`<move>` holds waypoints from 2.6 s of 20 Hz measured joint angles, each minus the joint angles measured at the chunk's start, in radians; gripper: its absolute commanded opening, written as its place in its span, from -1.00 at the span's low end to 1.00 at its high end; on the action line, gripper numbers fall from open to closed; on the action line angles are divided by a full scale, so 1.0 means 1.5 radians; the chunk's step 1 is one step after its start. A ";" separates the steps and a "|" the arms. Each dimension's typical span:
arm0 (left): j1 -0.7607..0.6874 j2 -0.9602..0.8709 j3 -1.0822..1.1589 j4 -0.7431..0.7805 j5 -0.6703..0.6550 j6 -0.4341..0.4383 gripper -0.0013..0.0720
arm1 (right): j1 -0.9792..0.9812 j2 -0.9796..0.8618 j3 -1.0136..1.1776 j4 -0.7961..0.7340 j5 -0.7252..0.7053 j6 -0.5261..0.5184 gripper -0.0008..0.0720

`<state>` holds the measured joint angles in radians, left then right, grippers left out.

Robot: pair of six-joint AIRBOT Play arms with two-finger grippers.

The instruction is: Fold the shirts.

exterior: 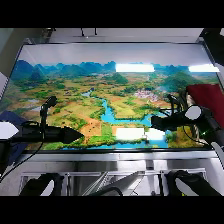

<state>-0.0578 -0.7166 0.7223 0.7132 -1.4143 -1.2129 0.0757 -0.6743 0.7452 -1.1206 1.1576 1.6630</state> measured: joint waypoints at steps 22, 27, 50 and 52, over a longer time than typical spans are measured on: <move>0.583 -0.265 0.260 0.367 0.015 -0.142 0.91 | 0.000 0.000 0.000 0.000 0.001 0.000 -0.92; 0.705 -0.379 0.265 0.469 0.040 -0.137 0.91 | 0.000 0.000 0.000 0.000 0.001 0.000 -0.92; 0.226 -0.330 0.486 0.072 0.027 -0.053 -0.93 | 0.000 0.000 0.000 -0.001 0.001 0.000 -0.92; 0.099 -0.295 0.509 0.077 0.059 -0.061 -0.93 | 0.000 0.000 0.000 -0.002 0.002 0.000 -0.92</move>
<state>0.0906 -1.1591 1.4857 0.8291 -1.3258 -1.3048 0.0757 -0.6739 0.7452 -1.1229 1.1606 1.6630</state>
